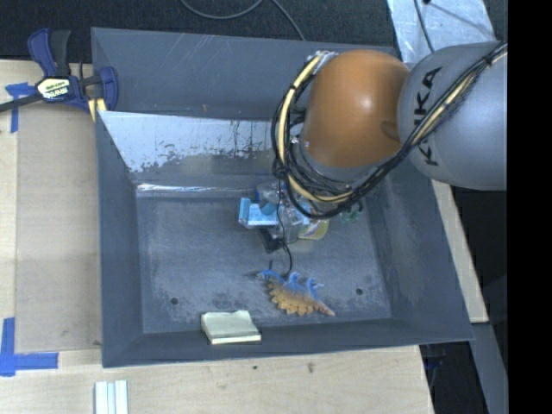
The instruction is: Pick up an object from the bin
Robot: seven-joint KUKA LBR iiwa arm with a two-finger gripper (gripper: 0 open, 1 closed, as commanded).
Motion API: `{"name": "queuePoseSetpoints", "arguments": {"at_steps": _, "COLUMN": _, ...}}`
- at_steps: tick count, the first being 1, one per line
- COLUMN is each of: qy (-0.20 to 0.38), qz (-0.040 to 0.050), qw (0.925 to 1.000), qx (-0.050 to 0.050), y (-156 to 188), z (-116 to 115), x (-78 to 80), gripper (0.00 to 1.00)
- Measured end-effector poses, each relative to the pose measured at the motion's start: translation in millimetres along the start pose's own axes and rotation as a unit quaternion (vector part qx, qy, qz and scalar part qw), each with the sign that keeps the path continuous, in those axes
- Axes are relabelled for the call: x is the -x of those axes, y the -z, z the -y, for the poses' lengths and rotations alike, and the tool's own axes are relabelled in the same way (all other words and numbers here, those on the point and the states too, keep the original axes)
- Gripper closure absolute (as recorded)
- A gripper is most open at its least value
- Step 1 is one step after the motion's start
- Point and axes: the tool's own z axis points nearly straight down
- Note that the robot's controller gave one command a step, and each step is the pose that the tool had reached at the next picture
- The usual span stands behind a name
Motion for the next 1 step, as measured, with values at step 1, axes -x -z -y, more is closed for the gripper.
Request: {"name": "queuePoseSetpoints", "arguments": {"at_steps": 1, "qy": -0.001, "qz": -0.0001, "qw": 1.0000, "qx": 0.000, "y": 0.0, "z": 0.0, "x": 0.0, "gripper": 1.00}}
